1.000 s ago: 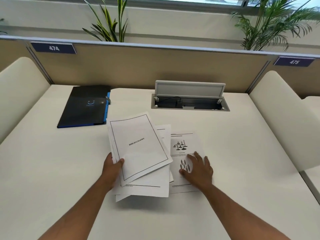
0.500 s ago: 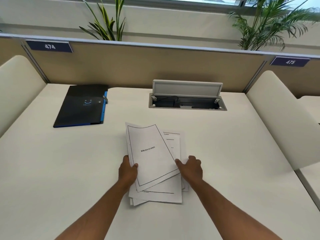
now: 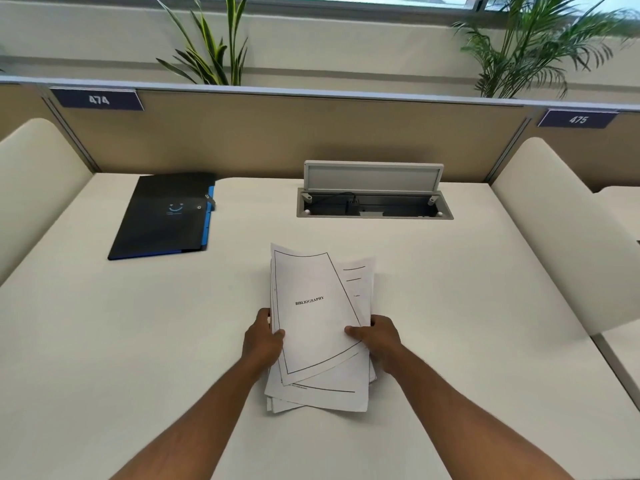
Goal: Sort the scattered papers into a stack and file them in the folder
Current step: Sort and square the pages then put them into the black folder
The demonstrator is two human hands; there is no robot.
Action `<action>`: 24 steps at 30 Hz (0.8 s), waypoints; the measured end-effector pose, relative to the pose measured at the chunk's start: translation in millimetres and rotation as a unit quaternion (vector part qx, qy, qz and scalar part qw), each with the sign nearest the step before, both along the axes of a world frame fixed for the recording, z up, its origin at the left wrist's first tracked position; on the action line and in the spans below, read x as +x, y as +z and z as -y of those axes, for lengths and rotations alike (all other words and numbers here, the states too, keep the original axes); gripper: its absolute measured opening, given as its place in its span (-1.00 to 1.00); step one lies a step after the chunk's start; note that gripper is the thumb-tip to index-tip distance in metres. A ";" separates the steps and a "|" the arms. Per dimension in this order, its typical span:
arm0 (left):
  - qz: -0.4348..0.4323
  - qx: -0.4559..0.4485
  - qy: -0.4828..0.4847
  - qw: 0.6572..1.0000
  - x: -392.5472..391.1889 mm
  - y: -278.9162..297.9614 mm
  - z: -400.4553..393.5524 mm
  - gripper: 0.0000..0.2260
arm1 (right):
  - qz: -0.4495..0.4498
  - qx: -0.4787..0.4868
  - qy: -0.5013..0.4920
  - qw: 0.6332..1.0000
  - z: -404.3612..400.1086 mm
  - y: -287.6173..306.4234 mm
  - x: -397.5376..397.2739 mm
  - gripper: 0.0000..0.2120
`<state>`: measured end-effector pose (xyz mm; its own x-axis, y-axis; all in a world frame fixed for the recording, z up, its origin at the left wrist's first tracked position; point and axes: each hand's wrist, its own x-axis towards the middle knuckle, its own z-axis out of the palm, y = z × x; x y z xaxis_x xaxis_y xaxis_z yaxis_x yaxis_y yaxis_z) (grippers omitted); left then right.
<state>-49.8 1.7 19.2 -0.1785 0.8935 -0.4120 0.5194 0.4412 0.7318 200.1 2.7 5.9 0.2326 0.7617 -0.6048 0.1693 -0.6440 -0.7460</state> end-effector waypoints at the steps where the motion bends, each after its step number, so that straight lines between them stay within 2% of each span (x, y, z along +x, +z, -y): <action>1: 0.006 -0.002 0.002 1.000 -1.9 -0.3 1.2 -0.63 | -0.012 0.005 0.005 1.000 -0.3 0.0 0.7 -0.68; 4: 0.021 -0.008 0.006 1.000 -6.3 -1.1 4.5 -0.64 | -0.042 0.017 0.015 0.999 0.0 1.1 3.8 -0.70; 9: 0.031 -0.004 0.003 0.999 -7.7 0.1 7.2 -0.62 | -0.030 0.062 0.047 0.997 2.5 4.3 12.7 -0.74; 15: 0.056 -0.011 0.032 0.998 -7.1 0.5 5.1 -0.67 | -0.084 0.119 0.054 0.988 6.2 10.4 20.6 -0.65; 19: 0.185 -0.031 0.083 0.979 -9.4 8.7 -0.3 -0.67 | -0.131 0.146 0.031 0.980 8.5 15.3 28.7 -0.62; 22: 0.253 0.009 0.052 0.966 -5.6 21.4 -4.4 -0.72 | -0.169 0.167 0.027 0.971 10.0 18.3 34.4 -0.57; 24: 0.268 0.047 0.056 0.961 2.2 30.8 -7.2 -0.73 | -0.191 0.172 0.039 0.966 10.8 21.2 37.7 -0.50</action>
